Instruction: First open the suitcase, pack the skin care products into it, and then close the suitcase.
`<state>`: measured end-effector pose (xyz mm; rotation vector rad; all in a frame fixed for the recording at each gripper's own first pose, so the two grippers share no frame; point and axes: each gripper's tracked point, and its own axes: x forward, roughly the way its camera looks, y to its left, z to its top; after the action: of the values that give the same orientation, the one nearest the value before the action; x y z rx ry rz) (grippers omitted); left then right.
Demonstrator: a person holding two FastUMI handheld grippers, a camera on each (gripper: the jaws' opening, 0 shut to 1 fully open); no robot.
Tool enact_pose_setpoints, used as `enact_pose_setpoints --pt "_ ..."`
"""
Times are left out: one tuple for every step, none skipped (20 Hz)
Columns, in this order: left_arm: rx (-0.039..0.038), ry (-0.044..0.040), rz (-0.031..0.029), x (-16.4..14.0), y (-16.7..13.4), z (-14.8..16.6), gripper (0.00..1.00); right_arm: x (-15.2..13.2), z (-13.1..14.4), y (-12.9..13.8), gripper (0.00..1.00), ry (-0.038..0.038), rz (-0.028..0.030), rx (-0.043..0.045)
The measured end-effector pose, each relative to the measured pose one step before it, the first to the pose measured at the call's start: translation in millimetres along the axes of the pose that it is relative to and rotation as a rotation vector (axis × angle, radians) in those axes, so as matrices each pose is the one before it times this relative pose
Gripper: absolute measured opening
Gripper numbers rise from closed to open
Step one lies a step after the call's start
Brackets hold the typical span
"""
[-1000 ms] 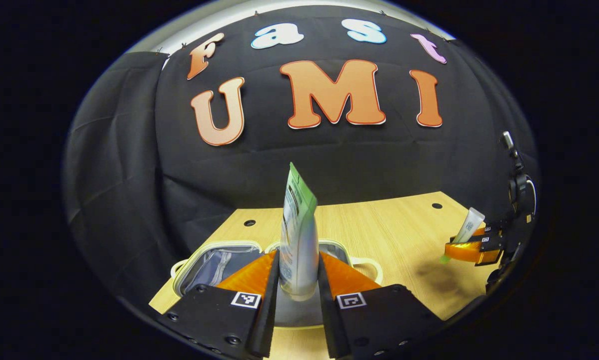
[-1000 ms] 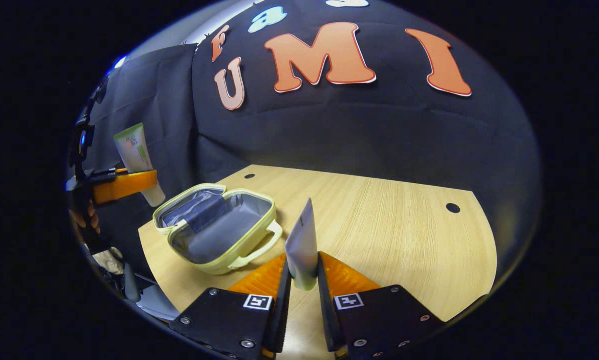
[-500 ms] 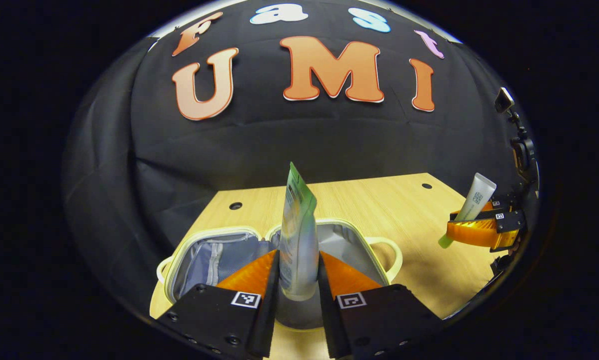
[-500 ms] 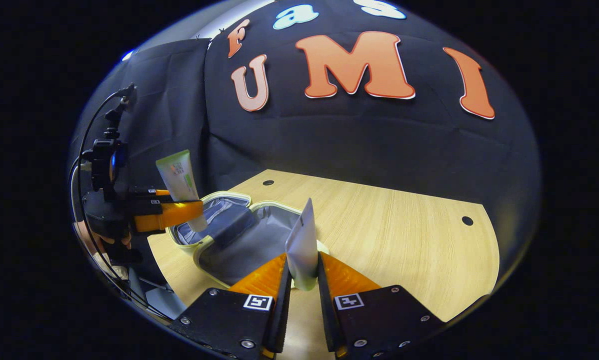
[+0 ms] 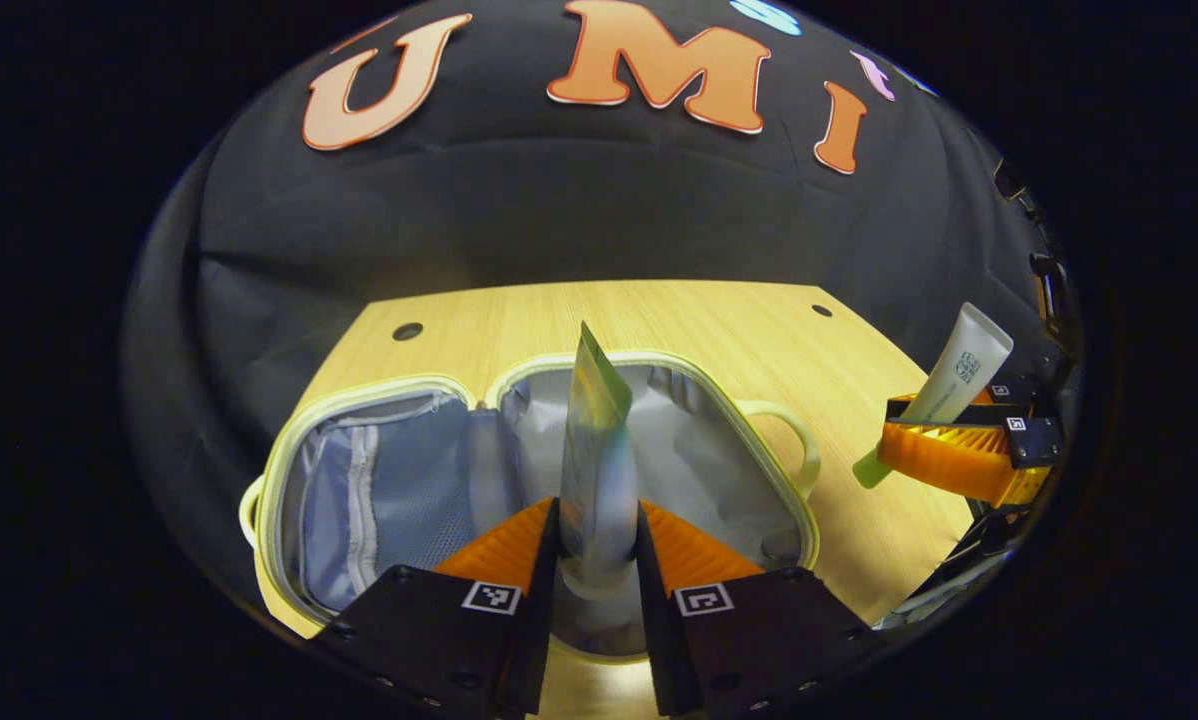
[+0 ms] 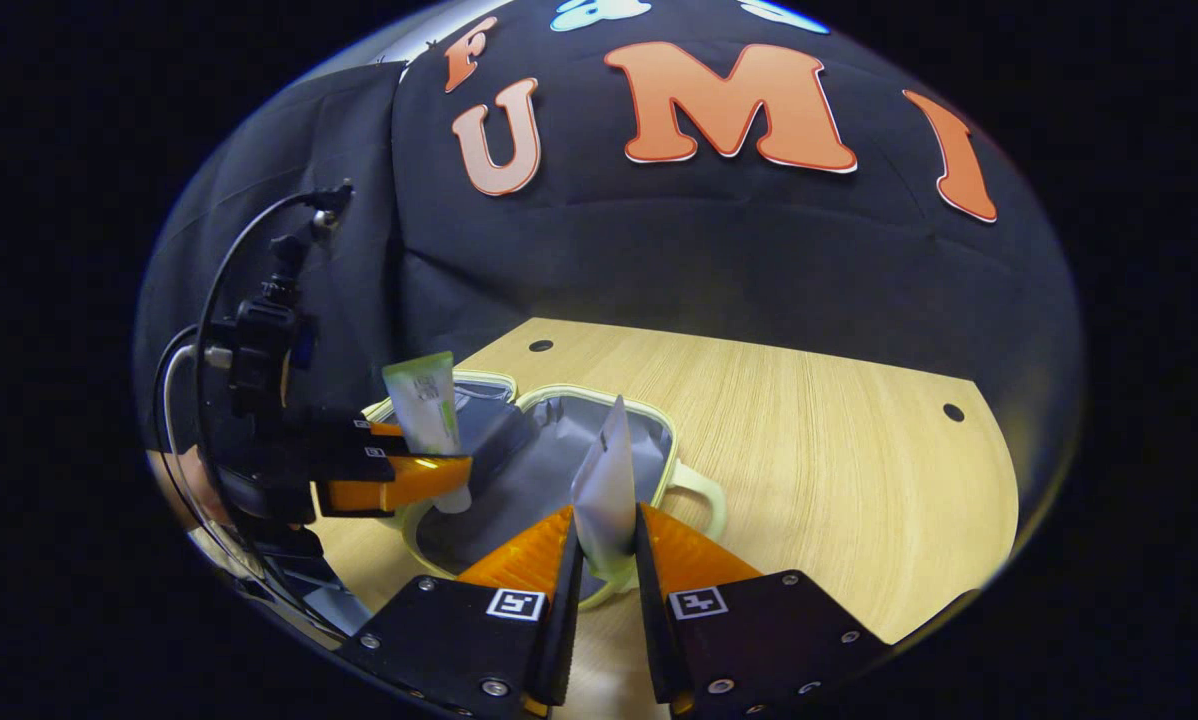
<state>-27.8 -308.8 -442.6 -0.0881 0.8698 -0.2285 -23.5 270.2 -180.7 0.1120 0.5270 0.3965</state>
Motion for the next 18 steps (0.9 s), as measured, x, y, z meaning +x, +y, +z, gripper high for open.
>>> enact_pose_setpoints --pt "-0.0046 0.02716 -0.01434 5.4 0.47 -6.07 0.4 2.9 -2.04 3.87 0.31 0.00785 -0.00003 0.00675" --pt "-0.0048 0.02307 -0.01285 7.39 -0.29 -3.16 0.42 1.67 -1.59 1.52 0.31 0.00655 -0.00586 0.00413" --pt "-0.00282 0.01872 -0.0129 5.38 -0.62 -3.15 0.41 1.53 -2.09 1.17 0.31 0.0052 -0.00404 0.00316" --pt "-0.00208 0.0203 -0.00918 5.83 -0.06 -3.72 0.41 3.57 -1.96 2.18 0.31 0.00639 -0.00589 0.00409" --pt "-0.00233 0.01996 -0.00788 6.41 0.42 -4.06 0.41 1.6 -1.49 -0.62 0.31 0.00602 -0.00717 0.00308" --pt "-0.00487 0.0264 -0.00495 6.26 0.19 -3.15 0.41 1.93 -1.5 0.63 0.31 0.00788 0.00035 0.00469" --pt "-0.00778 0.02621 -0.00803 6.98 -0.82 -4.14 0.41 2.24 0.1 -0.21 0.31 0.00255 -0.00606 0.00307" --pt "-0.00847 0.02296 -0.00182 5.35 1.26 -2.96 0.41 2.69 -1.77 1.42 0.31 0.00684 0.00116 0.00518" --pt "-0.00829 0.0289 0.00032 5.66 1.92 -3.35 0.41 2.57 -1.58 -0.01 0.31 0.00563 -0.0084 0.00544" --pt "-0.01175 0.02117 0.00632 3.8 1.05 -2.45 0.41 1.78 -1.23 0.42 0.31 0.00635 -0.00017 0.00478" --pt "-0.01305 0.02756 0.00138 4.7 0.46 -2.32 0.41 3.3 0.25 -0.97 0.31 0.00321 -0.00616 0.00429" --pt "-0.00926 0.0162 -0.01267 4.85 -3.17 0.03 0.41 2.03 -2.62 1.19 0.31 0.00868 0.00242 0.00485" --pt "-0.0075 0.00449 -0.0007 5.28 -1.4 1.4 0.41 2.36 -1.24 -0.36 0.31 0.00751 -0.00265 0.00558" --pt "-0.00811 0.01135 0.00855 5.99 2.84 0.57 0.41 4.61 -1.07 1.45 0.31 0.00759 0.00271 0.00357" --pt "-0.01653 0.00974 0.00312 4.72 -0.23 0.4 0.41 3.92 -0.59 1.13 0.31 0.00637 -0.00206 0.00392" --pt "-0.01716 0.00939 0.00828 2.78 -0.23 -0.67 0.41 2.96 0.31 -0.37 0.31 0.00593 0.0007 0.00378" --pt "-0.00801 -0.0013 0.00445 2.9 -0.76 1.09 0.42 1.85 -0.69 0.33 0.31 0.00648 0.00041 0.00445" --pt "-0.00614 0.00541 0.02255 1.46 3.3 0.7 0.41 3.84 -1.25 -0.76 0.31 0.00697 -0.00189 0.00559"
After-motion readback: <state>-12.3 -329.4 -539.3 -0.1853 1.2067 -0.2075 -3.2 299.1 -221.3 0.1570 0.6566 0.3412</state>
